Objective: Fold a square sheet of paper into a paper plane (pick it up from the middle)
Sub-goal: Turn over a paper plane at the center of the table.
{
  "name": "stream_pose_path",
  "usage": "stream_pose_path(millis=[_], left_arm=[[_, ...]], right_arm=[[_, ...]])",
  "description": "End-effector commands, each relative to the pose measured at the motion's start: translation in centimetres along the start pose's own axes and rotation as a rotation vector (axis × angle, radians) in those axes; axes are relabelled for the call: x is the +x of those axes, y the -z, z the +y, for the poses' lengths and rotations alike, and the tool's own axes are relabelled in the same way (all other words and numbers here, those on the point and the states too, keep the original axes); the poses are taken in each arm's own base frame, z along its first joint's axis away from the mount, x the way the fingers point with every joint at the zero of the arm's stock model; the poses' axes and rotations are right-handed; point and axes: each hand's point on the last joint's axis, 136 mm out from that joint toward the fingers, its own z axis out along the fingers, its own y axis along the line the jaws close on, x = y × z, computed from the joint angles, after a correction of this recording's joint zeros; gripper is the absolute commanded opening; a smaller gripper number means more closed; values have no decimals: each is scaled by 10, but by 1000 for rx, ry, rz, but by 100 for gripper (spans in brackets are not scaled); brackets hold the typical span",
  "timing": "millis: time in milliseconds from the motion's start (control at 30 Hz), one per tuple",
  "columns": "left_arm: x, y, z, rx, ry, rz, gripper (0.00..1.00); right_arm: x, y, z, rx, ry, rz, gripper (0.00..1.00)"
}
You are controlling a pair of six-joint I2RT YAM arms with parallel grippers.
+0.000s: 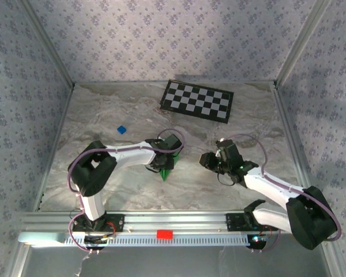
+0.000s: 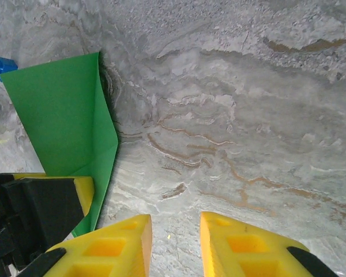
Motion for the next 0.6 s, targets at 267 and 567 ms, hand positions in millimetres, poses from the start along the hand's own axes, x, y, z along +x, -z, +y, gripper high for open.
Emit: stream_pose_path(millis=[267, 567], left_arm=[[18, -18, 7, -51, 10, 70, 41], [9, -2, -1, -6, 32, 44, 42]], right_arm=[[0, 5, -10, 31, -21, -17, 30], [1, 6, -11, 32, -10, -20, 29]])
